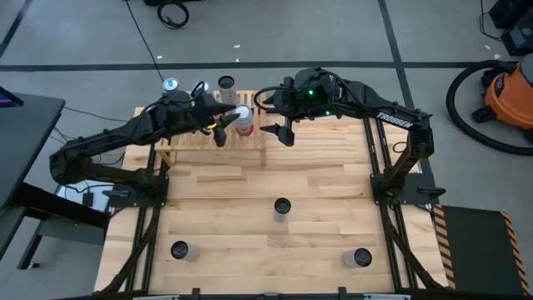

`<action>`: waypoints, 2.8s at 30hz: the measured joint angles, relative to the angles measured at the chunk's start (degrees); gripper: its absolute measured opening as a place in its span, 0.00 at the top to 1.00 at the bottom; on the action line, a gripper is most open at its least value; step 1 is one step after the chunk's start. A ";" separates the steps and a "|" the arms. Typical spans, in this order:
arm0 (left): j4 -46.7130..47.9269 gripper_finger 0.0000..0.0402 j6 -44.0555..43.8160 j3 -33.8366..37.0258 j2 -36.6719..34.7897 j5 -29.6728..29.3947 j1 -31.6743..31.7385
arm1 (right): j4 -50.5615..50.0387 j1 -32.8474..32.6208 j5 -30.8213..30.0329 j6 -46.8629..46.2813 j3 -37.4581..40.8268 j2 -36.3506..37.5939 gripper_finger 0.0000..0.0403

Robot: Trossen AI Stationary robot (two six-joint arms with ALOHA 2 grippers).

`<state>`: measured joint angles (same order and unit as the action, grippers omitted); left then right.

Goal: Place canned beverage on shelf
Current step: Put the pink and white soda can on the shelf aligned with the other pink and white soda can

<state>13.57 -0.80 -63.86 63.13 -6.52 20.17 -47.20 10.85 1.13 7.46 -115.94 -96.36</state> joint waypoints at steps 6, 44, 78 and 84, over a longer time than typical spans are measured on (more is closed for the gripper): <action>-0.04 0.65 0.00 0.00 -0.40 -0.03 -1.17 | 0.52 0.00 0.00 -1.52 0.00 0.00 0.03; -1.25 0.40 7.52 -0.07 -0.91 6.33 -2.22 | 12.56 0.00 0.00 -1.74 0.00 0.00 0.03; -0.17 0.06 2.97 -0.07 3.64 -1.72 4.56 | 16.76 0.13 -0.50 -2.14 0.00 0.00 0.03; -0.54 0.06 3.00 -0.05 5.98 -1.52 4.77 | 17.87 -0.02 -0.07 -6.72 0.00 0.00 0.03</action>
<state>13.03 2.20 -63.91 69.11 -8.04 24.93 -29.33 10.83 1.06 0.74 -115.94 -96.36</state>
